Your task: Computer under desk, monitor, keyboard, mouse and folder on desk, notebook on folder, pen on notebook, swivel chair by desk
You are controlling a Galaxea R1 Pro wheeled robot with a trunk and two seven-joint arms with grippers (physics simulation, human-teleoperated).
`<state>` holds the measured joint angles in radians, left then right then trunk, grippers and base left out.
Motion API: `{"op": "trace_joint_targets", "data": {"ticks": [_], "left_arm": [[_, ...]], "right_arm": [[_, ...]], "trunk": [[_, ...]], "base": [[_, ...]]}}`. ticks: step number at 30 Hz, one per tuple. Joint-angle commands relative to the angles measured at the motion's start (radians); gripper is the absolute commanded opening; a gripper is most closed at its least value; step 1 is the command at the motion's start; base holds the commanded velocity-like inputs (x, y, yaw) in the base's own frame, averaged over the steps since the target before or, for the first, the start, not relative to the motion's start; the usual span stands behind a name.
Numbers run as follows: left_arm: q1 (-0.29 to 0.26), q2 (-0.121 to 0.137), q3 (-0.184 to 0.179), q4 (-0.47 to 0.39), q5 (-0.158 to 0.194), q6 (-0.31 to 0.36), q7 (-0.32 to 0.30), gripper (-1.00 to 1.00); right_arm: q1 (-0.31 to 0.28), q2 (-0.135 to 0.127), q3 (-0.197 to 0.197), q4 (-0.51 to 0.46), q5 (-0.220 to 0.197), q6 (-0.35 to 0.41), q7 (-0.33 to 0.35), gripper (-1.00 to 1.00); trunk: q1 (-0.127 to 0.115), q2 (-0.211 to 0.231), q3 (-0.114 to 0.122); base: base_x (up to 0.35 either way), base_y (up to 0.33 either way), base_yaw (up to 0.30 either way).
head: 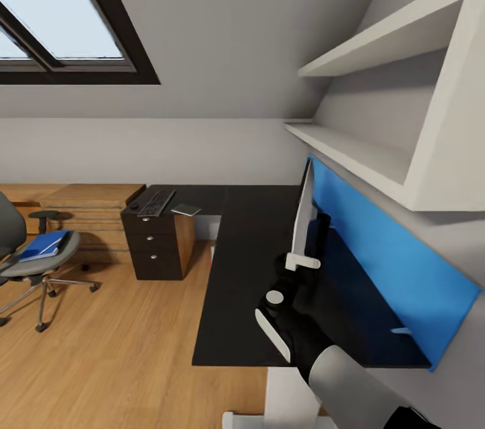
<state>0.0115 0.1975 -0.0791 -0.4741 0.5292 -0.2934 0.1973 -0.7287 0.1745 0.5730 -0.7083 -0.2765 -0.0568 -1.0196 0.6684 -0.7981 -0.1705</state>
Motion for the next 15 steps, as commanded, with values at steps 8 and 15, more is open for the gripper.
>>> {"op": "trace_joint_targets", "data": {"ticks": [8,15], "left_arm": [[0.001,0.002,-0.008,-0.003,0.008,-0.003,0.008,1.00],[0.001,0.002,-0.008,-0.003,0.009,-0.003,0.008,1.00]], "right_arm": [[-0.002,0.000,0.003,0.001,-0.010,-0.007,-0.001,1.00],[-0.002,0.000,0.006,0.000,-0.009,-0.009,-0.001,1.00]], "trunk": [[0.000,-0.001,-0.001],[0.000,-0.001,-0.001]], "base": [[-0.004,-0.176,0.000],[0.000,-0.010,0.000]]}}
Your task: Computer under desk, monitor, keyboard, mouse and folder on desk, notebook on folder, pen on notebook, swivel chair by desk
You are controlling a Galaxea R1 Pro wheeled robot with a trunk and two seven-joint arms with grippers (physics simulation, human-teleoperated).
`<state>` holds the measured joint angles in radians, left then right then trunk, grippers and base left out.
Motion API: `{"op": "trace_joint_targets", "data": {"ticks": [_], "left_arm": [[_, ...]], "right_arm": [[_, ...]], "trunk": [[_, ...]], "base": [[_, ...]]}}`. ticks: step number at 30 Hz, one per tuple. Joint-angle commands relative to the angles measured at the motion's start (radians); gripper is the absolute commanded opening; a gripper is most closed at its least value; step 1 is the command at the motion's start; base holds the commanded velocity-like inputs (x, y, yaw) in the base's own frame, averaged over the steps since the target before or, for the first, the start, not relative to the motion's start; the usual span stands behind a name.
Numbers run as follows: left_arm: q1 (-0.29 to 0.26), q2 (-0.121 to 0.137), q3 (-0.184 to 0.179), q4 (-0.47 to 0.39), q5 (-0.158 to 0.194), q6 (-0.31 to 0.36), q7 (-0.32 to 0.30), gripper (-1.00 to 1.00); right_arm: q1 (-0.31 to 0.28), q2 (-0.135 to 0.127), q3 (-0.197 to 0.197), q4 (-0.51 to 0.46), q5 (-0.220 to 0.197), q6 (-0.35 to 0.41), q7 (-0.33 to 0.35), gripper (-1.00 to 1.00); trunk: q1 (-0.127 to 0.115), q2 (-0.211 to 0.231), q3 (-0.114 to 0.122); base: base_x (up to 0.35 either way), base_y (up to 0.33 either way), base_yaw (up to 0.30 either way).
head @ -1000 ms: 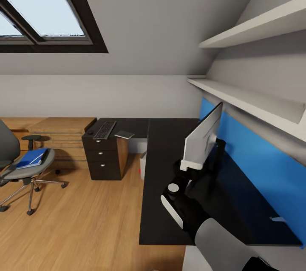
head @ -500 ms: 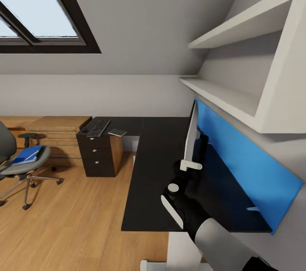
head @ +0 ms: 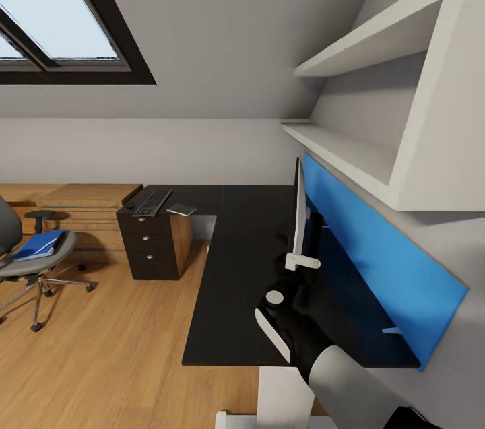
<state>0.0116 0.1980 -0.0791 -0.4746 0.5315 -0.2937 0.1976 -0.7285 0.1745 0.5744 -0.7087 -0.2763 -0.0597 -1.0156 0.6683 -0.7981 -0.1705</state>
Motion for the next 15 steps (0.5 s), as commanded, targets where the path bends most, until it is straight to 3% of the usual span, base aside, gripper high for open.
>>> {"op": "trace_joint_targets", "data": {"ticks": [1,15], "left_arm": [[0.001,0.001,-0.008,-0.002,0.007,-0.003,0.008,1.00],[0.001,0.001,-0.009,-0.002,0.007,-0.002,0.007,1.00]], "right_arm": [[-0.002,0.000,0.005,0.000,-0.009,-0.007,-0.004,1.00],[-0.002,0.000,0.007,-0.001,-0.009,-0.009,-0.004,1.00]], "trunk": [[0.000,-0.001,-0.001],[0.000,-0.001,-0.001]], "base": [[0.000,0.000,0.000],[0.000,-0.017,0.000]]}}
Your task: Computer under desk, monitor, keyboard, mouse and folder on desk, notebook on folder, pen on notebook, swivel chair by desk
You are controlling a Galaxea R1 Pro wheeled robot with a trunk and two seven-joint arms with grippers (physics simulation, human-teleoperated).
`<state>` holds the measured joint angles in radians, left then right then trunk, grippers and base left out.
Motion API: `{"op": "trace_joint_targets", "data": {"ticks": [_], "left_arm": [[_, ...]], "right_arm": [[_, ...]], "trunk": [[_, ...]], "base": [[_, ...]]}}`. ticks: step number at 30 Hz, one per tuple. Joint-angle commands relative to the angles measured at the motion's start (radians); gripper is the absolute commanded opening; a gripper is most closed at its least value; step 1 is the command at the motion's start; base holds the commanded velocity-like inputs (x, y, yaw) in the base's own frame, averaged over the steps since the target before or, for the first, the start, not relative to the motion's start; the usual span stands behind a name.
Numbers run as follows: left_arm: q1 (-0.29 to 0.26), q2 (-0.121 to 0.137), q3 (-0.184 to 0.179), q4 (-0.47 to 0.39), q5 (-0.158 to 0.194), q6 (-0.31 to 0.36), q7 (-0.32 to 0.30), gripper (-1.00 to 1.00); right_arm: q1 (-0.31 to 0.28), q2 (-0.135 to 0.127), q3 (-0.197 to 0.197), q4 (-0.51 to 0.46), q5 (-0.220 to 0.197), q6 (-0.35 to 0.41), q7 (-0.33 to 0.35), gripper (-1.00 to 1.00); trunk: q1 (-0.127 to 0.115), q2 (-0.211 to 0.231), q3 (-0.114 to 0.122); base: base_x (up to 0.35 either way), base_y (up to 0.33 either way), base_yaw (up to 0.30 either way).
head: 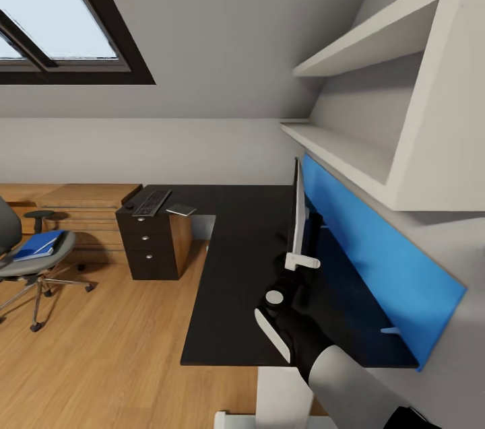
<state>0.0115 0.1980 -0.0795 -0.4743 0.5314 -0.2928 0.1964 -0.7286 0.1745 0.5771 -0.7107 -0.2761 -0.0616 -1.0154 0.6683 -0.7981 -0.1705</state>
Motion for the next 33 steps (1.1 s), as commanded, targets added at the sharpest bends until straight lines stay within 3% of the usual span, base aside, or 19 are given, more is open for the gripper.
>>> {"op": "trace_joint_targets", "data": {"ticks": [1,17,33], "left_arm": [[0.001,0.001,-0.008,-0.003,0.007,-0.002,0.008,1.00],[0.001,0.001,-0.008,-0.003,0.007,0.000,0.008,1.00],[0.001,0.001,-0.008,-0.003,0.007,0.000,0.008,1.00]], "right_arm": [[-0.002,0.000,0.004,0.001,-0.009,-0.007,-0.005,1.00],[-0.002,0.000,0.003,0.000,-0.009,-0.006,-0.005,1.00],[-0.002,0.000,0.004,-0.001,-0.011,-0.007,-0.003,1.00]], "trunk": [[0.000,-0.001,-0.001],[0.000,-0.001,-0.001],[0.000,-0.001,-0.001]], "base": [[0.000,-0.215,0.000],[0.000,-0.125,0.000],[-0.023,-0.035,0.000]]}}
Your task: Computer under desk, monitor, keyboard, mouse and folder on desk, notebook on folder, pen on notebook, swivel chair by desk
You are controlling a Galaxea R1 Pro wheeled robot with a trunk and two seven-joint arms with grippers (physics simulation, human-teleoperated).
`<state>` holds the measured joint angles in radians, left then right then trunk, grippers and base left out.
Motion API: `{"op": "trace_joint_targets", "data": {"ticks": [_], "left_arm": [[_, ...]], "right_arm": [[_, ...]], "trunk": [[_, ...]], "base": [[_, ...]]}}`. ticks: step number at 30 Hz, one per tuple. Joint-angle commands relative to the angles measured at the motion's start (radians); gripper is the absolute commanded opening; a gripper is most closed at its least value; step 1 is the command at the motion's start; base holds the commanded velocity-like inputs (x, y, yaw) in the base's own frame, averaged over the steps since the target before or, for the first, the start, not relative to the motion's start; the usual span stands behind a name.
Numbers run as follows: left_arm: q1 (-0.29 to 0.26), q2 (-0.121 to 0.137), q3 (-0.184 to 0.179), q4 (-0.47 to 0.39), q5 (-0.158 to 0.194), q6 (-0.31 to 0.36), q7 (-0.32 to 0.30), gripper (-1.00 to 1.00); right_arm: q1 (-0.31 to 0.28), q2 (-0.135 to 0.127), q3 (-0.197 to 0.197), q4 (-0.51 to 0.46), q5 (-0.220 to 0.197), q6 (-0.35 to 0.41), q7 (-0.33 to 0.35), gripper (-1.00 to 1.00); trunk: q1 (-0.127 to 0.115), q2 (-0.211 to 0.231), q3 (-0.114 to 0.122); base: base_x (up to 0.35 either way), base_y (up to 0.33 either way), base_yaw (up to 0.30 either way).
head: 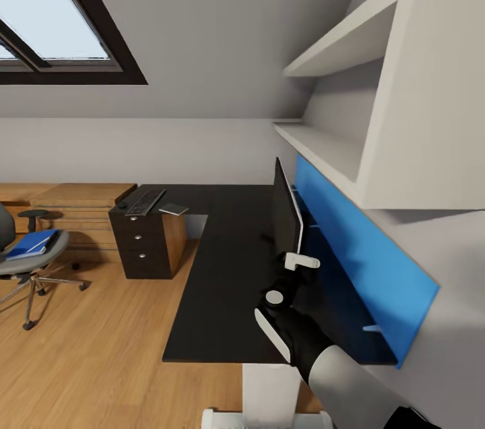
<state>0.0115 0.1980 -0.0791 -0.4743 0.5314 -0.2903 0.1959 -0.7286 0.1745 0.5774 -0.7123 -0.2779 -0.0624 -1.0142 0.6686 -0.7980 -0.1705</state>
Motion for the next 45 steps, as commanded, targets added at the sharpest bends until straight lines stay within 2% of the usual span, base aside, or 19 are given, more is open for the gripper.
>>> {"op": "trace_joint_targets", "data": {"ticks": [1,40,45], "left_arm": [[0.001,0.001,-0.008,-0.003,0.007,-0.003,0.008,1.00],[0.001,0.001,-0.008,-0.003,0.007,-0.006,0.008,1.00],[0.001,0.001,-0.008,-0.003,0.008,-0.006,0.008,1.00]], "right_arm": [[-0.002,0.000,0.004,0.001,-0.009,-0.007,-0.004,1.00],[-0.002,0.000,0.007,0.001,-0.009,-0.005,-0.003,1.00],[-0.002,0.000,0.007,0.002,-0.009,-0.006,-0.003,1.00]], "trunk": [[0.000,-0.001,-0.001],[0.000,-0.001,-0.001],[0.000,-0.001,-0.001]], "base": [[-0.169,-0.161,0.000],[-0.010,-0.009,0.000],[-0.221,0.000,0.000]]}}
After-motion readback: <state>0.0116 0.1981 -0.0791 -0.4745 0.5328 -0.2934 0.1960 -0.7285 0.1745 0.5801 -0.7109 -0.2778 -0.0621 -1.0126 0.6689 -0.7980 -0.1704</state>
